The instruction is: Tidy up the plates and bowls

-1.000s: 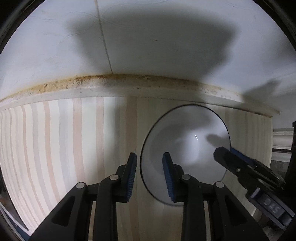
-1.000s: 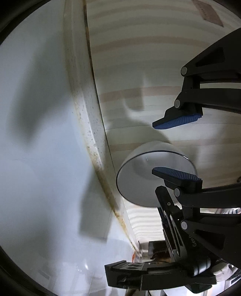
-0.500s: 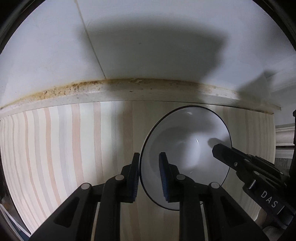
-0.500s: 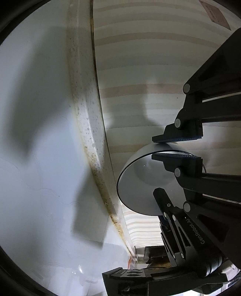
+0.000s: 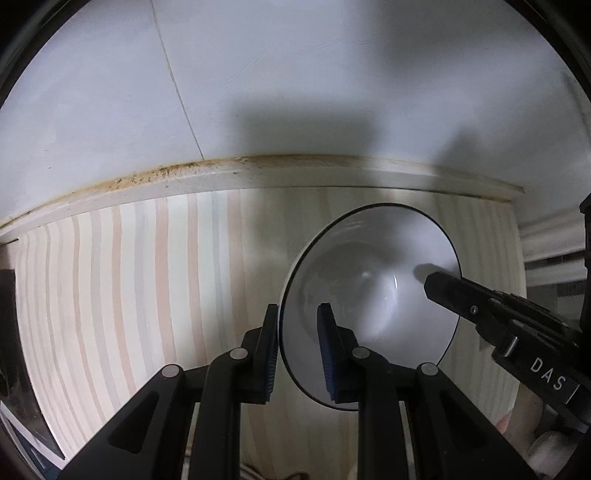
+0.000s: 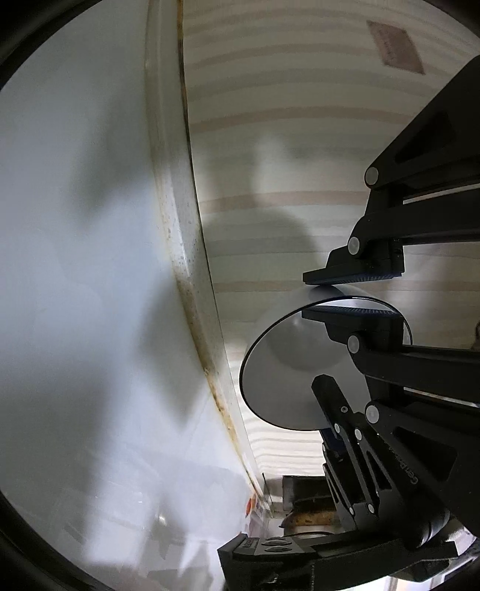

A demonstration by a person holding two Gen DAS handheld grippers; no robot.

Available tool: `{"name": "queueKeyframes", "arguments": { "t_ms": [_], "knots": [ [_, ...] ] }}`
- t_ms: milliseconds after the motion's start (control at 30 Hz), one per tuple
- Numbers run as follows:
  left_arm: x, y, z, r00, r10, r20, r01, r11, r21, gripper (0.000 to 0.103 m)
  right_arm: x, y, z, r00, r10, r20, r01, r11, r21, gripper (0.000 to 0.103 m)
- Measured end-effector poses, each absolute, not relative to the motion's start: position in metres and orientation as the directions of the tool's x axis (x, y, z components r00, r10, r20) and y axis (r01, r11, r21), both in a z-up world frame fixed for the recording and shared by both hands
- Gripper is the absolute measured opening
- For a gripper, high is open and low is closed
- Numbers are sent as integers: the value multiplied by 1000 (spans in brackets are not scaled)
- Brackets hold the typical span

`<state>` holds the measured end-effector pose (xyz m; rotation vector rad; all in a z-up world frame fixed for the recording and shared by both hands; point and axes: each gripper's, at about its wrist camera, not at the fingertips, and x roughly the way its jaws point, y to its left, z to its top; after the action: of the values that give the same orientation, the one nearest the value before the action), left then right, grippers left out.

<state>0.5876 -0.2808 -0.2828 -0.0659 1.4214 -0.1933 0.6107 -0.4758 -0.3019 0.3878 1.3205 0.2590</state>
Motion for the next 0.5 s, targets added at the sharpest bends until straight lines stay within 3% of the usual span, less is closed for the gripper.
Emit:
{"name": "queueKeyframes", "arguments": {
  "t_ms": [500],
  "knots": [
    [499, -304, -228, 171, -222, -960, 240, 954, -178, 18, 492, -497, -238, 307, 375, -875, 86, 904, 418, 13]
  ]
}}
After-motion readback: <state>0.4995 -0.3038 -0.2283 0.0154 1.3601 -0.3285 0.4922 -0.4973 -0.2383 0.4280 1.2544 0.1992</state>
